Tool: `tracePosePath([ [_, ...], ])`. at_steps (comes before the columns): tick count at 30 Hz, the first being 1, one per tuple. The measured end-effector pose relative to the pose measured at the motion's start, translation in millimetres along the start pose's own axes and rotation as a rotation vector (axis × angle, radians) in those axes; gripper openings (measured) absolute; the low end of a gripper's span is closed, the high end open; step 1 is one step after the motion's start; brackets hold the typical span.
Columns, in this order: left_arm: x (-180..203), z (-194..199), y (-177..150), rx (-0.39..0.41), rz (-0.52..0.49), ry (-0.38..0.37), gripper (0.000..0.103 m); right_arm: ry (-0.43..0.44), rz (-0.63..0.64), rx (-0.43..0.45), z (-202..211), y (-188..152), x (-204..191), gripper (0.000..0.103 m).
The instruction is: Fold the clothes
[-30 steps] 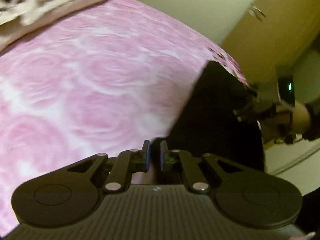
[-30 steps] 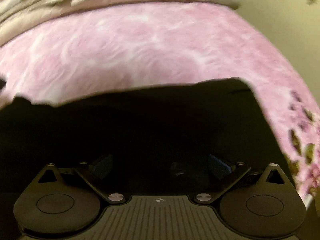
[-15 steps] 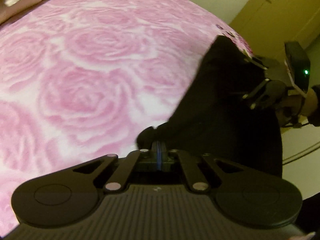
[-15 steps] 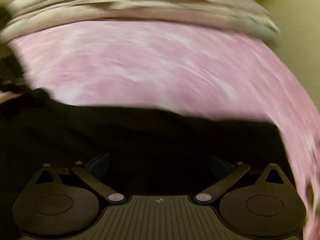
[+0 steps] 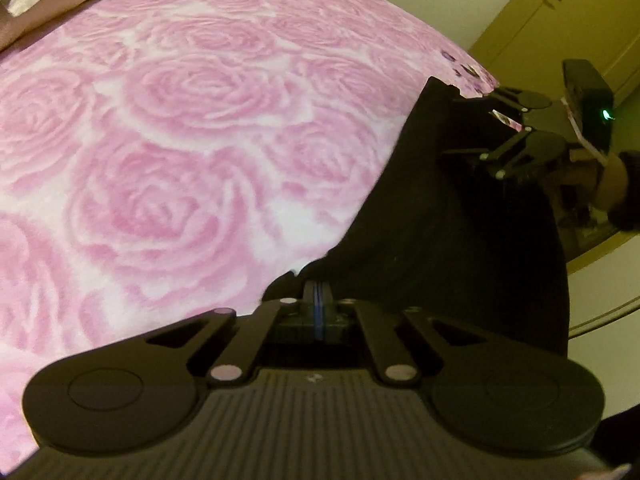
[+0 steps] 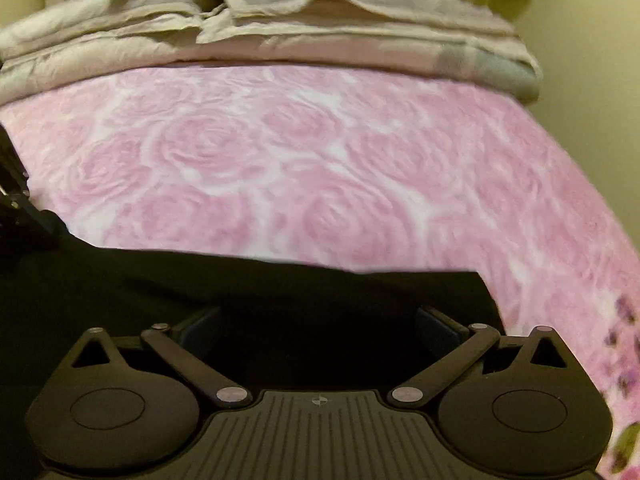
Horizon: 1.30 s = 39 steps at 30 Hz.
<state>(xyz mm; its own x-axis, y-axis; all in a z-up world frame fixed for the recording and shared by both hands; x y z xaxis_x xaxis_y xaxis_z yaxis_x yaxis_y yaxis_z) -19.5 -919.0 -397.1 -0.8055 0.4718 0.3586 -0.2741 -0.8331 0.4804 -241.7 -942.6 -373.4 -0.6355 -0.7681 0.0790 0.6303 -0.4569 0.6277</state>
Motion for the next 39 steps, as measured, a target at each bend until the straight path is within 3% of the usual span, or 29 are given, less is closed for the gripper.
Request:
tracePosePath([
  [2, 0, 3, -5, -0.018, -0.017, 0.018, 0.003, -0.051, -0.016, -0.018, 2, -10, 16, 0.101],
  [8, 3, 32, -34, -0.064, 0.01, 0.114, 0.003, -0.186, -0.346, -0.098, 32, -53, 71, 0.101],
  [13, 5, 78, -86, -0.099, 0.034, 0.225, 0.013, -0.225, -0.238, -0.023, 83, -51, 31, 0.101],
  [18, 5, 146, -177, -0.115, 0.108, 0.33, 0.016, -0.187, -0.176, 0.023, 111, -48, -54, 0.101],
  [22, 4, 220, -275, -0.102, 0.194, 0.415, 0.019, -0.272, -0.06, 0.053, 125, -42, -134, 0.103],
  [28, 5, 327, -423, -0.022, 0.311, 0.488, 0.023, -0.307, 0.024, 0.083, 153, -46, -257, 0.103],
  [31, 10, 368, -486, 0.016, 0.359, 0.491, 0.025, -0.231, -0.155, 0.011, 160, -65, -306, 0.103],
  [33, 16, 387, -518, 0.025, 0.384, 0.48, 0.026, -0.173, -0.207, -0.047, 165, -75, -349, 0.103],
  [36, 25, 408, -552, 0.031, 0.402, 0.484, 0.028, -0.058, -0.156, -0.063, 176, -77, -427, 0.103],
  [39, 28, 421, -573, 0.04, 0.405, 0.508, 0.034, 0.117, -0.021, -0.061, 179, -80, -514, 0.103],
])
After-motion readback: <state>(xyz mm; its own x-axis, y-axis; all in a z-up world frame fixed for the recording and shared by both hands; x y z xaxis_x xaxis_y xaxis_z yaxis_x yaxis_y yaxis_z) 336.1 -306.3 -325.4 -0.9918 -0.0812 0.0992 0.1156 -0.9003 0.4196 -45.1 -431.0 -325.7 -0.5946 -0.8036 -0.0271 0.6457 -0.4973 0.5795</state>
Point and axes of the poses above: each gripper's, at about its wrist camera, not at the fingertips, and z roughly against the way its jaws point, x to its right, y to its top, the point moved 8 cm from there along -z, roughly the way its jaws point, and after that the axes turned 1 degree about x, right-handed, at the moved point
